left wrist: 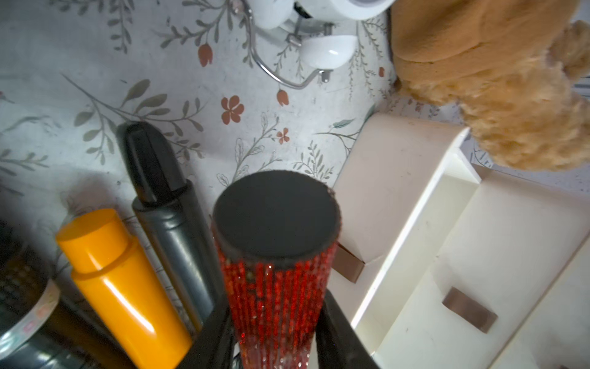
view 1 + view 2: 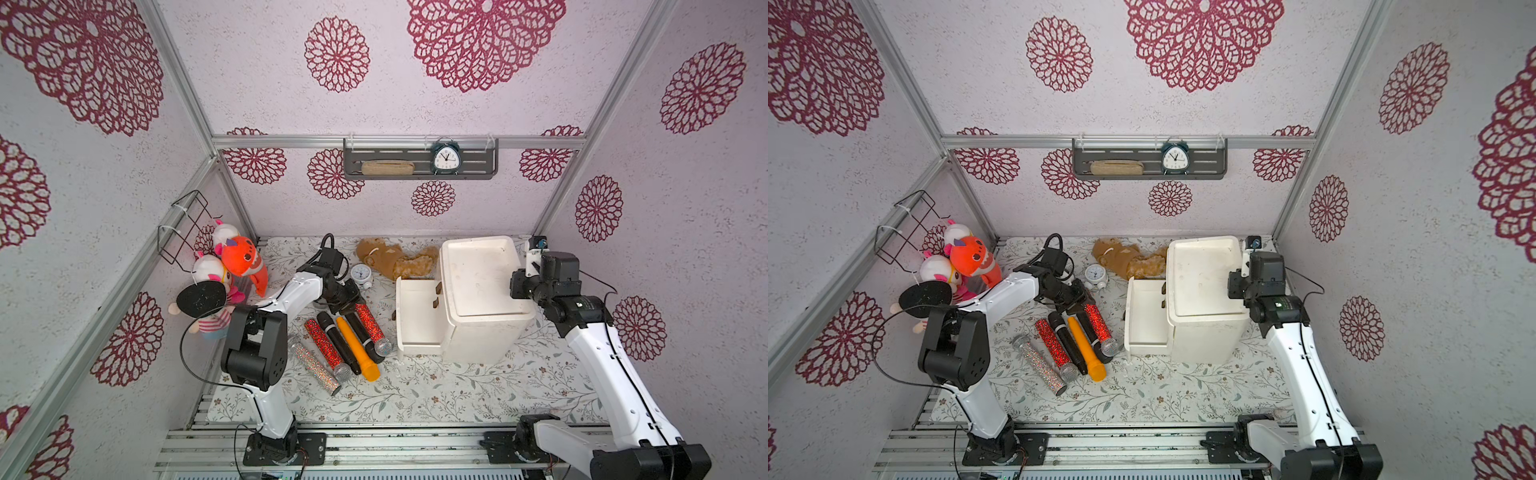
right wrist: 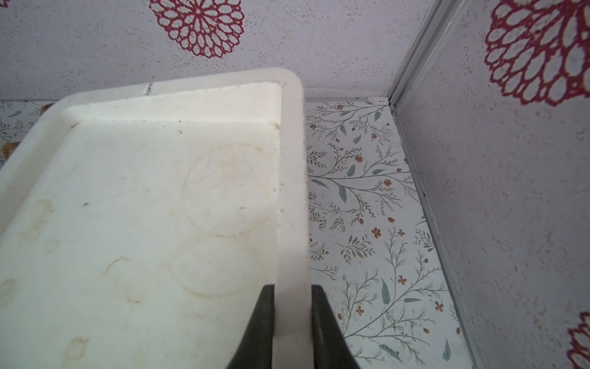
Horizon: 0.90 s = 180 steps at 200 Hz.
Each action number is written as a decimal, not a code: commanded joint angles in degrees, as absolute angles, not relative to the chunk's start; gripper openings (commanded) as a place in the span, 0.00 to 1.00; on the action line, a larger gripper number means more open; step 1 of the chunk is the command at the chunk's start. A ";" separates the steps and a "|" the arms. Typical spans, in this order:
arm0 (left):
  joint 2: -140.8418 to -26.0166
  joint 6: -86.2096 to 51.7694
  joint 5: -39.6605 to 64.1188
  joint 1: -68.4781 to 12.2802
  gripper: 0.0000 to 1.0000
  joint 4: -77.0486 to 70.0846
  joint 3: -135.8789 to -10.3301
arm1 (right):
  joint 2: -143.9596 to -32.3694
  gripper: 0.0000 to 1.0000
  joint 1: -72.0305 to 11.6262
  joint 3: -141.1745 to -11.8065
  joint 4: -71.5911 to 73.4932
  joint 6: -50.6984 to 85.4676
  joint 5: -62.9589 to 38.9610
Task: Take the microphone out of the drawer
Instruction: Place the microphone at the center of the board.
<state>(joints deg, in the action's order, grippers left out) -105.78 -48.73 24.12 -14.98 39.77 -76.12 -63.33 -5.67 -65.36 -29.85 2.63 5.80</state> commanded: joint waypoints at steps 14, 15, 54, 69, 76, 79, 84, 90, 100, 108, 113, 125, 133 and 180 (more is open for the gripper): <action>-108.53 -49.92 24.17 -15.59 0.01 36.03 -77.47 | -62.58 0.00 -5.76 -66.49 -27.16 2.14 4.69; -108.63 -49.92 24.22 -15.58 0.01 36.03 -77.58 | -62.58 0.00 -5.78 -66.51 -27.16 2.12 4.67; -111.67 -49.83 23.80 -16.60 0.02 37.15 -79.46 | -62.62 0.00 -5.80 -66.12 -26.88 1.93 4.49; -111.80 -49.92 23.44 -16.71 0.05 37.29 -78.87 | -62.66 0.00 -5.80 -65.76 -26.55 1.97 4.40; -111.67 -49.92 23.05 -16.78 0.09 37.42 -78.46 | -62.65 0.00 -5.73 -65.58 -26.42 2.04 4.31; -111.63 -49.92 22.81 -16.79 0.10 37.46 -78.30 | -62.65 0.00 -5.79 -65.57 -26.38 1.98 4.33; -111.61 -49.84 22.58 -16.74 0.11 37.68 -78.09 | -62.65 0.00 -5.80 -65.50 -26.28 2.04 4.31; -111.58 -49.77 22.44 -16.76 0.14 37.70 -77.89 | -62.66 0.00 -5.78 -65.43 -26.13 2.12 4.36; -111.75 -49.65 22.21 -16.79 0.19 37.98 -77.83 | -62.69 0.00 -5.73 -65.28 -25.94 2.16 4.26; -111.96 -49.51 22.21 -16.79 0.23 38.22 -77.94 | -62.80 0.00 -5.80 -65.19 -25.76 2.20 4.14; -111.93 -49.42 22.32 -16.72 0.26 38.28 -78.02 | -62.84 0.00 -5.75 -65.15 -25.71 2.27 4.09; -111.97 -49.24 22.37 -16.82 0.30 38.79 -78.36 | -63.02 0.00 -5.77 -65.18 -25.58 2.29 3.96; -114.13 -49.13 22.33 -16.87 0.34 38.83 -78.54 | -62.95 0.00 -5.80 -65.11 -25.58 2.29 3.91; -114.86 -48.78 21.55 -16.87 0.50 39.72 -79.19 | -62.66 0.00 -5.73 -64.94 -25.69 2.20 4.13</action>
<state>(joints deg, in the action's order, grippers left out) -114.61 -49.50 22.37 -16.58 38.85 -77.97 -63.33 -5.67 -65.34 -29.78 2.61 5.45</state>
